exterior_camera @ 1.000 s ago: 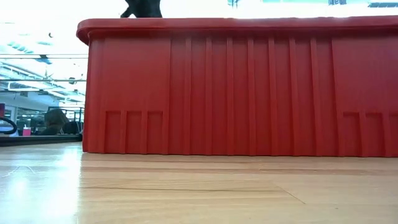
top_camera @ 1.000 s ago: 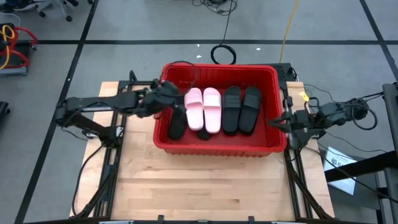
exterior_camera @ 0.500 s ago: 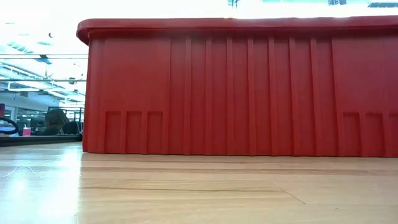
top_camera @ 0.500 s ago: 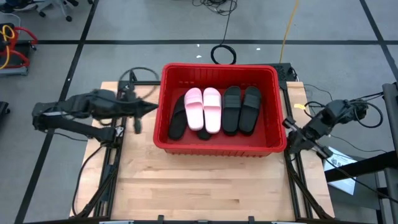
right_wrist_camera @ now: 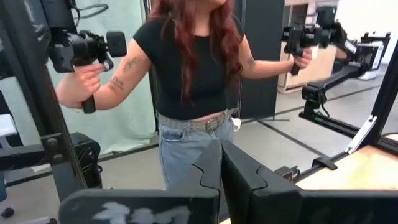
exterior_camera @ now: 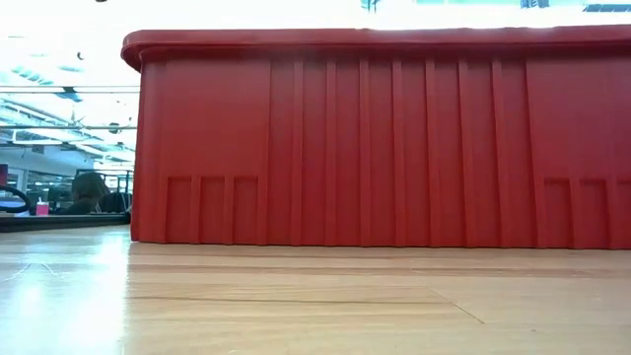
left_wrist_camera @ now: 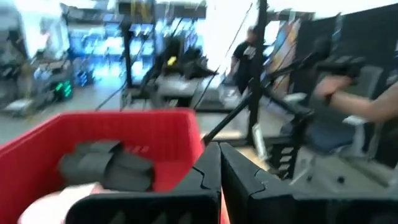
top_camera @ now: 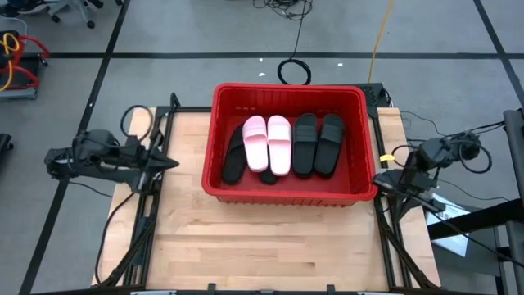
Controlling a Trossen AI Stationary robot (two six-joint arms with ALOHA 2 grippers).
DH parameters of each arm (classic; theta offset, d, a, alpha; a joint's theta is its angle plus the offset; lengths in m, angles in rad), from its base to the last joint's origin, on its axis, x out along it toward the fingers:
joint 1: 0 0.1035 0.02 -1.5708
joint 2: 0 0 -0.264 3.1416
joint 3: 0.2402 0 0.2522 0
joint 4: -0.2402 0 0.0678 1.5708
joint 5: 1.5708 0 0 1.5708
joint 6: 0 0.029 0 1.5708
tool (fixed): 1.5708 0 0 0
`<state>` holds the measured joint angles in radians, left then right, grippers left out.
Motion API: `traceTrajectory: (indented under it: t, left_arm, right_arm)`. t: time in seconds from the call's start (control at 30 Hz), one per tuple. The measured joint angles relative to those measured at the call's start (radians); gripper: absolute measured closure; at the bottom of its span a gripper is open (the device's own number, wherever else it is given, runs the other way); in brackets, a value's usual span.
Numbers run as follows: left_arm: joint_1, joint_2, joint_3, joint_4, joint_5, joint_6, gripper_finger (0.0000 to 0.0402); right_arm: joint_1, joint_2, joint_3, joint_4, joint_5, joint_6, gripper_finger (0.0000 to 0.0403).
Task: Pick and place slides into bin
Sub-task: Return to Home Position
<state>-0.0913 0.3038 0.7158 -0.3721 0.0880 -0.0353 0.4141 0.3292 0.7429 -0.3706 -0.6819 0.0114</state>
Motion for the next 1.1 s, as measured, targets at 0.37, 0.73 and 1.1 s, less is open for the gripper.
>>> traceTrajectory:
  t: [0.37, 0.73, 1.1]
  left_arm:
    - [0.0, -0.169, -0.152, 0.005, 0.155, 0.001, 0.0401]
    - [0.0, -0.277, -0.286, 0.097, 0.191, -0.024, 0.0401]
    - [-0.001, -0.3, -0.454, 0.275, 0.285, -0.031, 0.0401]
  right_arm:
    - [0.0, -0.113, -0.108, 0.001, -0.004, -0.036, 0.0403]
    - [0.0, -0.213, -0.183, 0.023, -0.206, -0.039, 0.0403]
    - [0.0, -0.266, -0.296, 0.103, -0.326, 0.078, 0.0403]
